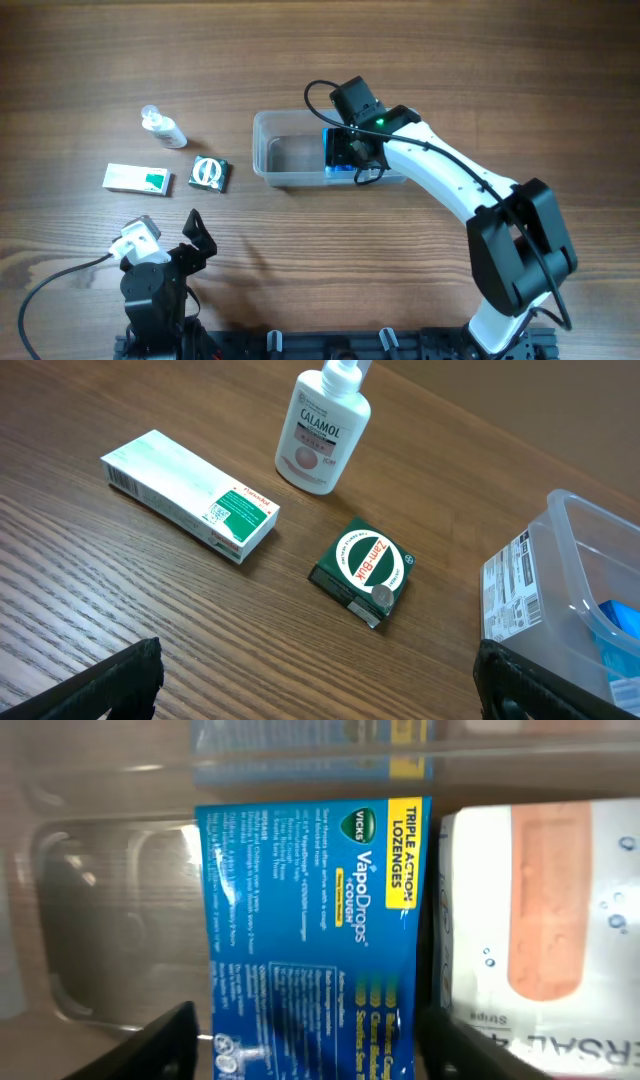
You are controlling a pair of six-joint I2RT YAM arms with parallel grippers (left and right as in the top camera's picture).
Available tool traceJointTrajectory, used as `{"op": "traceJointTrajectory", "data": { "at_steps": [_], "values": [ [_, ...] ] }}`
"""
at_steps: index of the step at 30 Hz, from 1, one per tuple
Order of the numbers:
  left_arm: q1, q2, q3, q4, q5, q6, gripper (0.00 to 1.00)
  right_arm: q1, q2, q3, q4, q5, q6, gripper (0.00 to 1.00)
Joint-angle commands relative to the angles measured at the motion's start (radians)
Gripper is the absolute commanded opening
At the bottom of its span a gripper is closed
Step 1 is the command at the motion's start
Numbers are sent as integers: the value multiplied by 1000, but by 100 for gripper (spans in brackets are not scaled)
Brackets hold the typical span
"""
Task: Pack container
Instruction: 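Lower the Vicks box beside the Hansaplast box and release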
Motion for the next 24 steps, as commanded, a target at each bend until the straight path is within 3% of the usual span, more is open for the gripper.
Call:
{"op": "traceJointTrajectory", "data": {
  "at_steps": [1, 5, 8, 17, 24],
  "values": [
    [5, -9, -3, 3, 5, 6, 100, 1, -60, -1, 5, -8, -8, 54],
    [5, -9, -3, 3, 5, 6, 100, 3, -82, -1, 48, -29, -26, 22],
    [5, -9, -4, 3, 5, 6, 100, 4, -67, -1, 68, -51, -26, 7],
    [5, -9, -4, 3, 5, 6, 100, 4, 29, -1, 209, -194, -151, 5],
    [5, -9, -3, 3, 5, 6, 100, 4, 74, -1, 201, -193, -221, 11]
  ]
}}
